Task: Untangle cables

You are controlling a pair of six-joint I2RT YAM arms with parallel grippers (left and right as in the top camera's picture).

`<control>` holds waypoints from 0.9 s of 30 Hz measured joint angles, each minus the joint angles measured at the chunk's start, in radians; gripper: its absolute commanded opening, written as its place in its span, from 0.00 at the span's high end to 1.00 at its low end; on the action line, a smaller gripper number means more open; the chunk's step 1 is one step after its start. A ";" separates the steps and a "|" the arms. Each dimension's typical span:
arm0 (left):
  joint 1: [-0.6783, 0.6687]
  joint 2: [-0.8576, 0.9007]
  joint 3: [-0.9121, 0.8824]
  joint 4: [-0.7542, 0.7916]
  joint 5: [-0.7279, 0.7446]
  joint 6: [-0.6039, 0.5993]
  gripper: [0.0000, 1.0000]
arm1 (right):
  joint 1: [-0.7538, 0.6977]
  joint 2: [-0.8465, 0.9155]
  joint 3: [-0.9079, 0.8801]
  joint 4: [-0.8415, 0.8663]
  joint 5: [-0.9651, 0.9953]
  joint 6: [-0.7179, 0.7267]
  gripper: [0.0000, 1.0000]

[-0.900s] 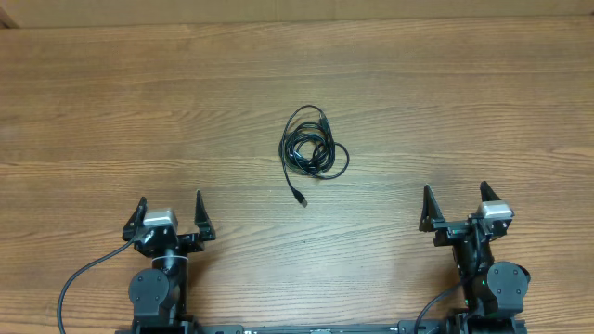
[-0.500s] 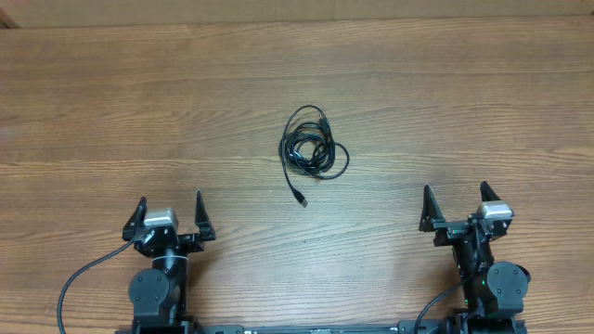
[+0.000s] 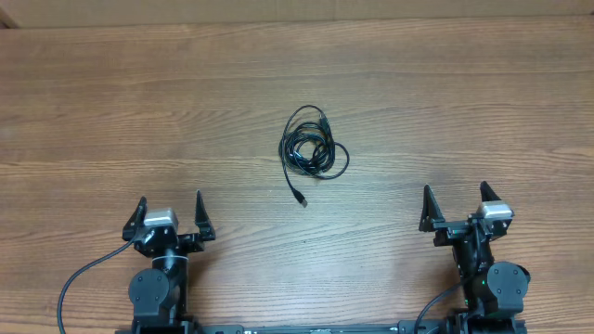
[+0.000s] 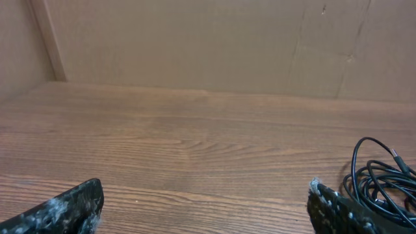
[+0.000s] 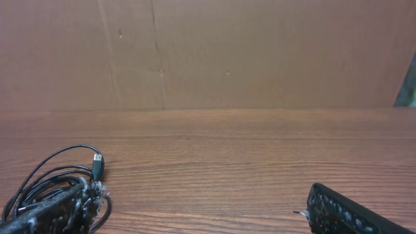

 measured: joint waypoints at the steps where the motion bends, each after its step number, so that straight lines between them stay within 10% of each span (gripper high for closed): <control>1: 0.000 0.000 0.000 0.000 0.000 0.000 0.00 | 0.000 0.000 0.000 0.000 0.000 0.000 0.00; 21: 0.000 0.000 0.000 0.000 0.003 -0.001 0.00 | 0.000 0.000 0.000 0.000 0.000 0.000 0.00; 27: 0.000 0.000 0.000 0.029 0.195 -0.134 0.00 | 0.000 0.000 0.000 0.000 0.000 0.000 0.00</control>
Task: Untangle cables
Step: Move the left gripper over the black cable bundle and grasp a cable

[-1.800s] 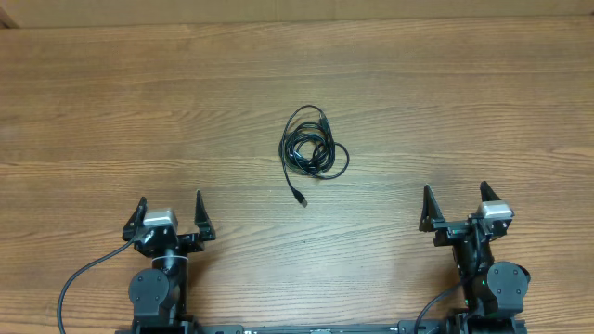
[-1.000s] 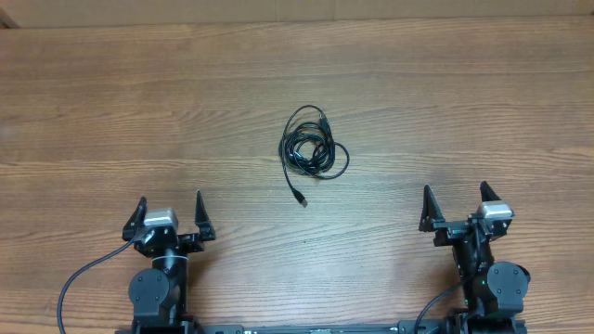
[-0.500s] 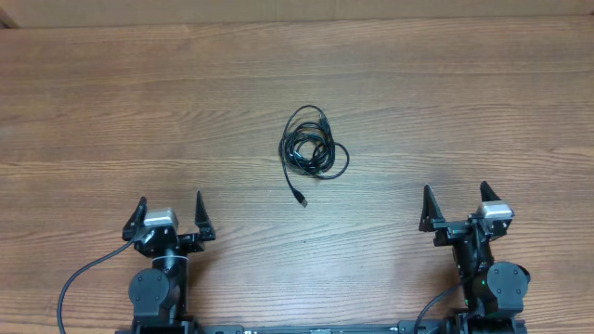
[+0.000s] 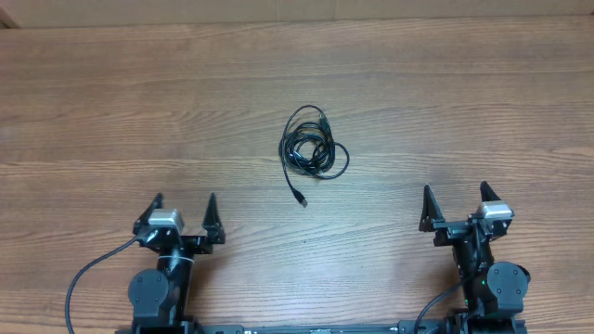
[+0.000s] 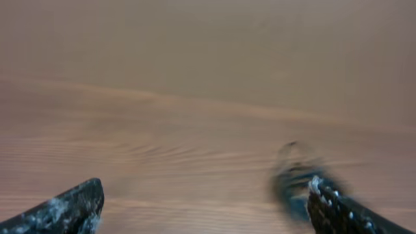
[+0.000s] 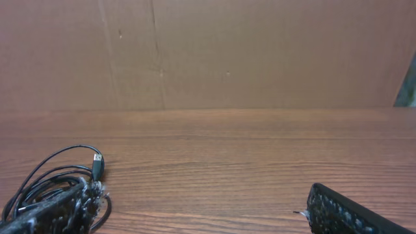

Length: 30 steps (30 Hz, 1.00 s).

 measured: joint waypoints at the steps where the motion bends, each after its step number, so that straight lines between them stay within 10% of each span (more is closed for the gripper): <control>1: 0.000 0.002 -0.001 0.064 0.051 -0.042 0.01 | 0.000 0.000 0.000 0.000 0.000 0.000 0.00; 5: 0.000 0.000 0.006 0.343 0.181 -0.148 0.00 | 0.000 0.000 0.000 0.000 0.000 0.000 0.00; 9: 0.000 0.002 0.095 0.304 0.219 -0.187 0.00 | 0.000 0.000 0.000 0.000 0.000 0.000 0.00; 17: 0.000 0.177 0.539 -0.042 0.274 -0.114 0.00 | 0.000 0.000 0.000 0.000 0.000 0.000 0.00; 25: 0.000 0.663 1.085 -0.706 0.373 0.003 0.00 | 0.000 0.000 0.000 0.000 0.000 0.000 0.00; 30: 0.000 0.941 1.203 -0.805 0.523 0.019 0.01 | 0.000 0.000 0.000 0.000 0.000 -0.001 0.00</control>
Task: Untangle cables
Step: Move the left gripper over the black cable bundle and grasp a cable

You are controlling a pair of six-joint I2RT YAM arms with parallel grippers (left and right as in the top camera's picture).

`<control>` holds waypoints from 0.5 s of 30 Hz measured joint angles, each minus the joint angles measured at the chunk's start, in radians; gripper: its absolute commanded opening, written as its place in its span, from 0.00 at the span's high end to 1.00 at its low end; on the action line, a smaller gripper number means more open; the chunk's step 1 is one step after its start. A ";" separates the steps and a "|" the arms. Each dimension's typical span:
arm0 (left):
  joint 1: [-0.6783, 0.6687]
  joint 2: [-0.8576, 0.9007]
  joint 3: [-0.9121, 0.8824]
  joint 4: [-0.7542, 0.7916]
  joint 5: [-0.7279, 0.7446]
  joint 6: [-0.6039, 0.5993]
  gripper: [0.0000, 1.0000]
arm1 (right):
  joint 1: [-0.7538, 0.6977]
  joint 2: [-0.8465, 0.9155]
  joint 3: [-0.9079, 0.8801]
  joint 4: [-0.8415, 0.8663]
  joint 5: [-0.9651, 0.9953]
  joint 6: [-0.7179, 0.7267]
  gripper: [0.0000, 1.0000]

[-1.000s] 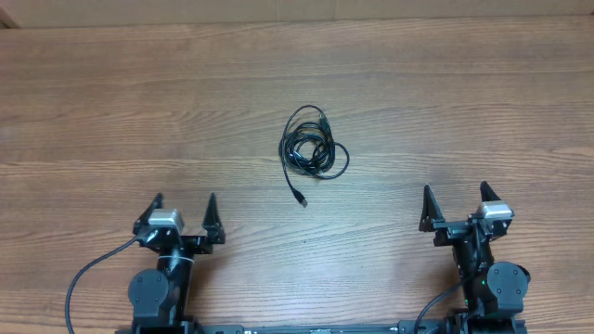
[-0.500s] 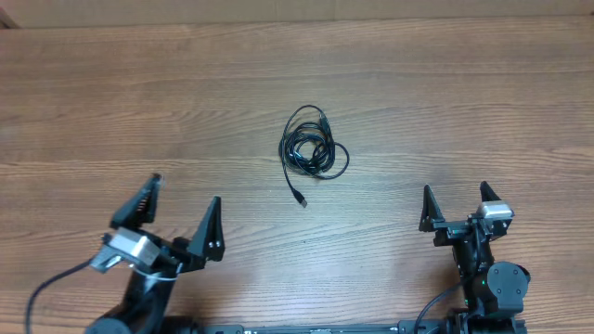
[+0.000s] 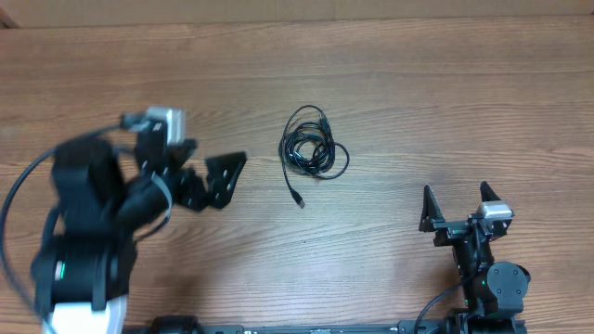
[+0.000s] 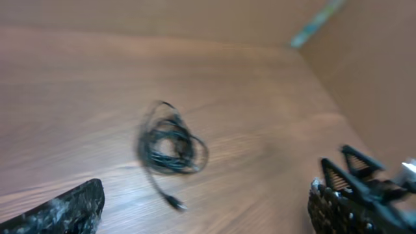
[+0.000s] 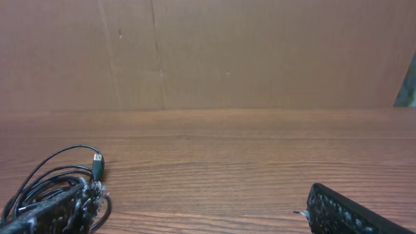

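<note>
A black cable [image 3: 314,150] lies in a tangled coil in the middle of the wooden table, one plug end trailing toward the front at its tip [image 3: 300,199]. The left wrist view shows the coil [image 4: 170,144] blurred, and the right wrist view shows it [image 5: 58,174] at lower left. My left gripper [image 3: 221,176] is raised and turned, just left of the coil, open with nothing between its fingers. My right gripper [image 3: 455,206] rests open at the front right, well away from the cable.
The wooden table [image 3: 445,102] runs to a brown cardboard wall [image 5: 260,52] at the back. In the left wrist view my right arm [image 4: 370,182] shows at the right edge.
My left arm has risen from the front left of the table and moved up and right, its open gripper now pointing at the coil from the left. The cable and right arm have not moved.
Both grippers stood open at the table's front edge with the coil untouched in the middle. Then the left gripper had turned slightly toward the coil. Now the left arm is lifted and close beside the coil; the right arm has stayed put.
</note>
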 measured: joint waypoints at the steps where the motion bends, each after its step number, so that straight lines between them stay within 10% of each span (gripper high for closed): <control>1: 0.000 0.037 0.005 -0.002 0.036 -0.006 0.00 | 0.000 0.000 0.000 0.001 0.000 0.001 0.00; 7: -0.008 0.317 0.010 -0.086 0.187 -0.015 0.00 | 0.000 0.000 0.000 0.000 0.000 0.001 0.00; 15: -0.159 0.557 0.013 -0.247 -0.081 -0.013 0.00 | 0.000 0.000 0.000 0.000 0.004 0.001 0.00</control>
